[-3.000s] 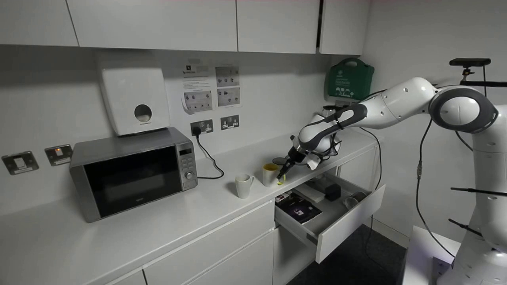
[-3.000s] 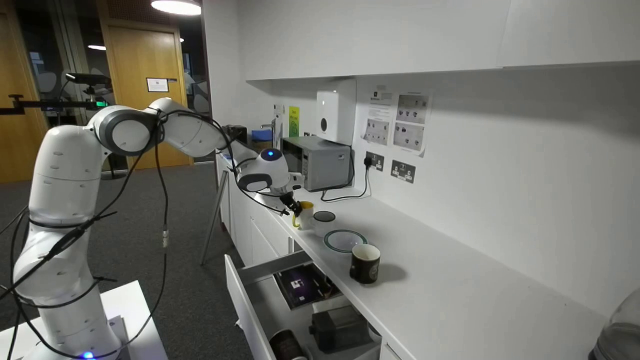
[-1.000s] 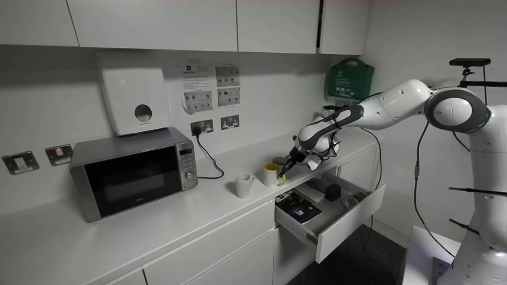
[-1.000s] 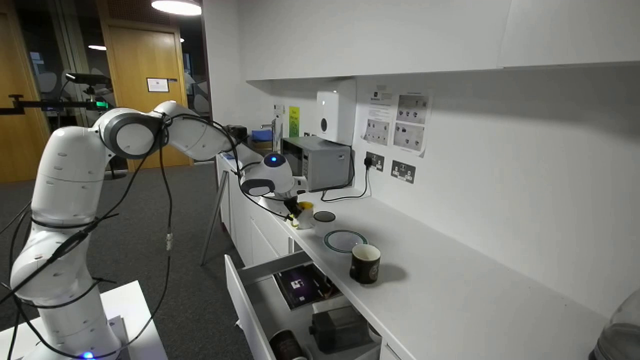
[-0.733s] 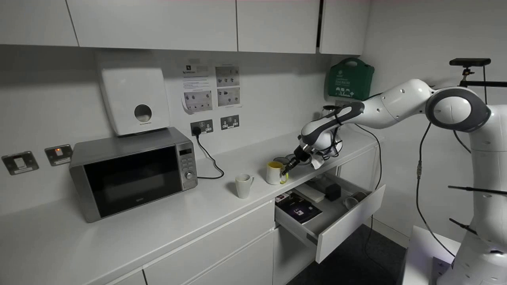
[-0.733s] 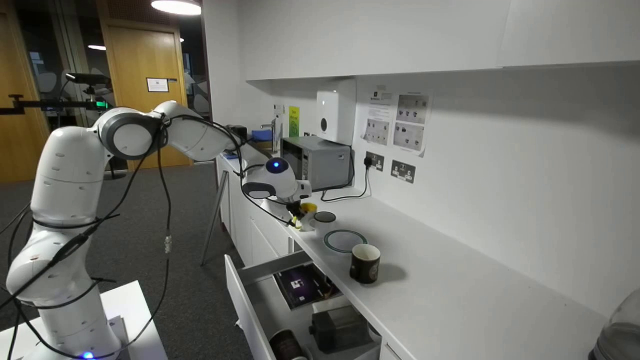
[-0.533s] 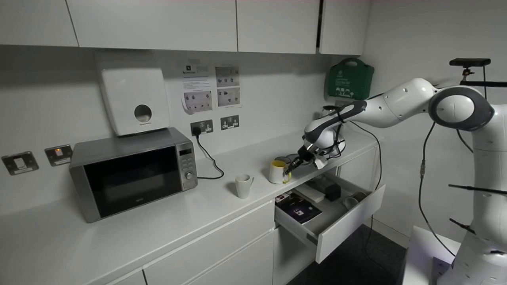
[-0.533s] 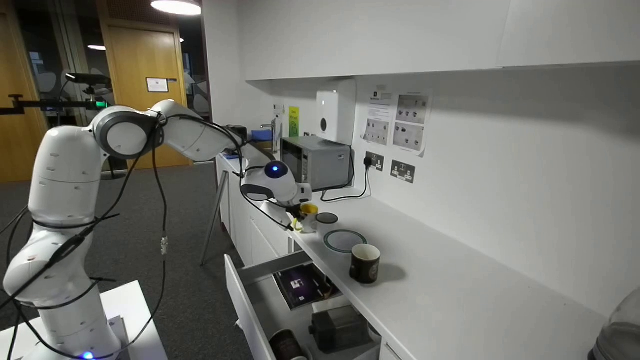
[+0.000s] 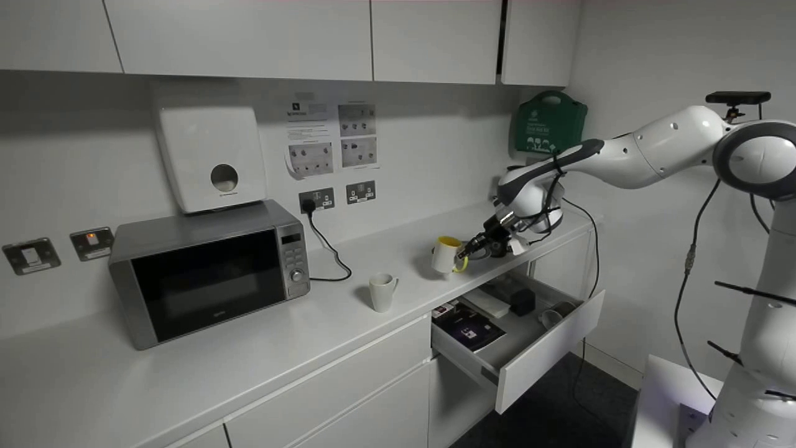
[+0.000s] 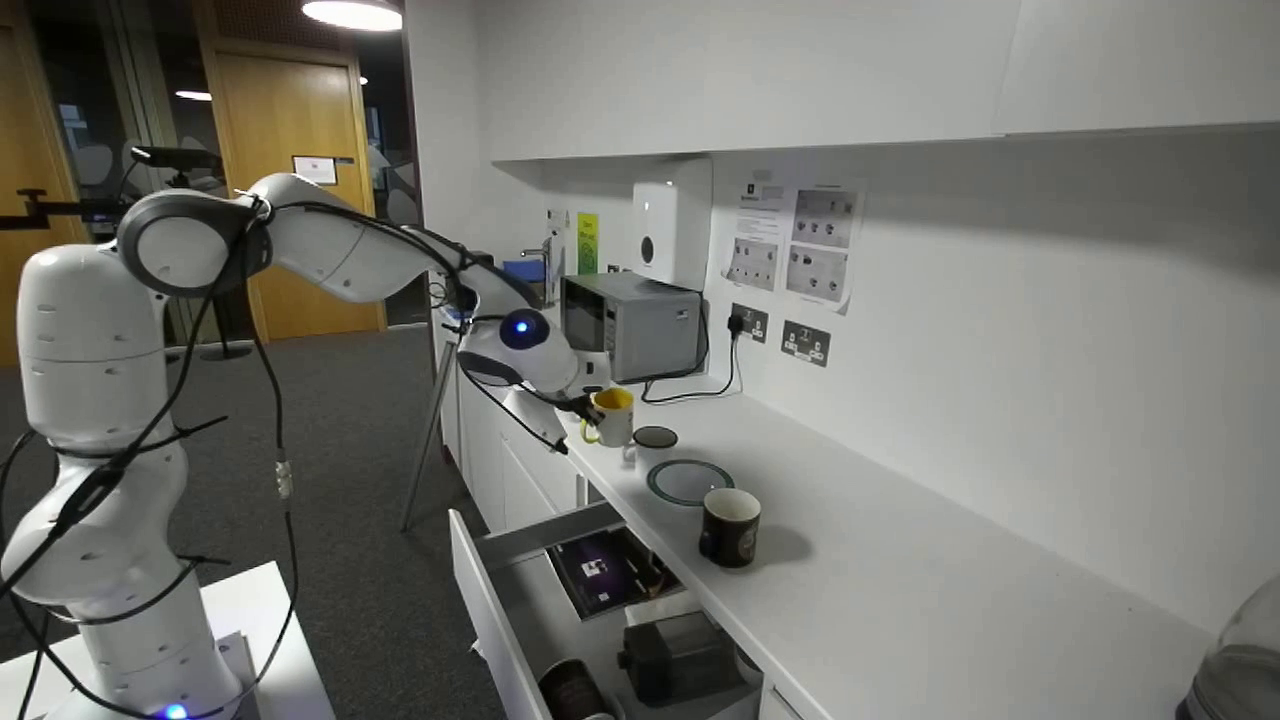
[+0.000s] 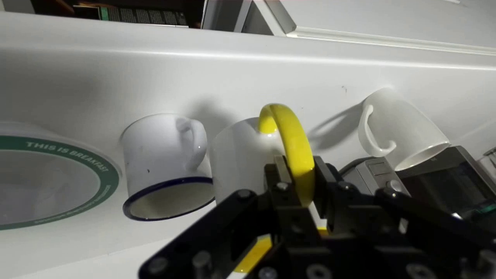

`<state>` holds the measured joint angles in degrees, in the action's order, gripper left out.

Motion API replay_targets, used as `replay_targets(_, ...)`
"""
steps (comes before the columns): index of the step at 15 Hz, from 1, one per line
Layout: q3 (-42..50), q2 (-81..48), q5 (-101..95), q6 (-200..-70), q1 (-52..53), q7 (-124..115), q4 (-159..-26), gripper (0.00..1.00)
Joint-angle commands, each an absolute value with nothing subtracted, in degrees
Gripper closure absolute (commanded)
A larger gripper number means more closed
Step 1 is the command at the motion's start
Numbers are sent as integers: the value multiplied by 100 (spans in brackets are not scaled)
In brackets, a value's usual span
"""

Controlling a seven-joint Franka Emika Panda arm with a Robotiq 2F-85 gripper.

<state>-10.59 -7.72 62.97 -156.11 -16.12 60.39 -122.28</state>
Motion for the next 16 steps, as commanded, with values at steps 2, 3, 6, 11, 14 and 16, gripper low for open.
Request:
replay_targets(2,-943,-10,6211,-15209,-1752,6139,-12889,95)
replay_targets(3,-892,84,6038,-15167,-1769,5983,-13039,95)
replay_targets(6,-696,310,5458,-15053,-1792,5549,-13445,95)
replay_targets(11,48,533,4986,-14702,-1372,5313,-13830,95)
replay_targets(14,342,534,5118,-14524,-1181,5507,-13875,95)
replay_targets(16,445,438,5248,-14401,-1070,5655,-13827,95)
